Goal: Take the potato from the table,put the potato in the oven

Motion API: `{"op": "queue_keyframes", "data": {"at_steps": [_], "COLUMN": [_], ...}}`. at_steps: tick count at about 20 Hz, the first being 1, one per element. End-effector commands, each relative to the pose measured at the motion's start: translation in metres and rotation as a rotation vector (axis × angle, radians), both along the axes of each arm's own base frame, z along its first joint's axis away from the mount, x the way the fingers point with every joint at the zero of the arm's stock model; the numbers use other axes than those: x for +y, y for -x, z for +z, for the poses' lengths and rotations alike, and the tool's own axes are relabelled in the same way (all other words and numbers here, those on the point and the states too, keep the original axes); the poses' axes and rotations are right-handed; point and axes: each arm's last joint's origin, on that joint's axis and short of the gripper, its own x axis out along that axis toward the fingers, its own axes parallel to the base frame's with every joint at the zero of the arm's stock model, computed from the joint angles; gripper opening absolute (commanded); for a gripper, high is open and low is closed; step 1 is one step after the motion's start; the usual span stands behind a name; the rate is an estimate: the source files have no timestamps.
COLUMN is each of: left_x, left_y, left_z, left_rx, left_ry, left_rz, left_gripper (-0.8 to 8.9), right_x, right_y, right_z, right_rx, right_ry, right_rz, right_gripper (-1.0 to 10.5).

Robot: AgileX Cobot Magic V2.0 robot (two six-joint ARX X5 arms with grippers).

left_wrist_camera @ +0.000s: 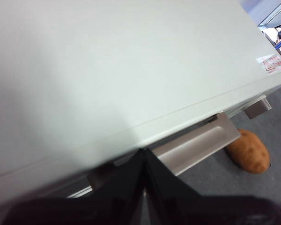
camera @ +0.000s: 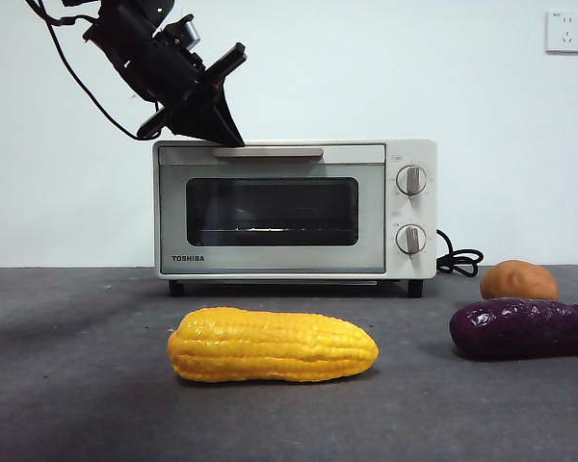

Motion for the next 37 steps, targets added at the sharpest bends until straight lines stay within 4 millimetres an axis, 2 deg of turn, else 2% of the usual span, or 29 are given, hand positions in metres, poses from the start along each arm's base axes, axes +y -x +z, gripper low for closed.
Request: {"op": "queue_keyframes", "data": {"at_steps": [1,20,27,37], "left_x": [-0.001,0.001,-0.016,-0.035], "left_y": [0.001,0.026,0.037,0.047], "left_z": [-0.015,-0.036,-0.039,-0.04], "left_rx": [0.07,0.29,0.313,0.312], "left_ry": [-0.05,-0.317,-0.447,-0.497], "left_rz": [-0.014,-0.059,-0.04,-0.06], "left_gripper": [-0.06,-0.06,-0.06,-0.06], "right_x": [0.0,0.0,0.0,0.0], "right_y": [-0.001,-0.001,0.0,0.001], "right_z": [0.002,0.002,0.001,0.001], "right_rx": [-0.015,-0.02,-0.015,-0.01], "right_ry": [0.007,0.014,0.018,0.019], "right_rz": [0.008,0.017,0.023,0.026], "right_gripper": [0.0,0.0,0.0,0.0]}}
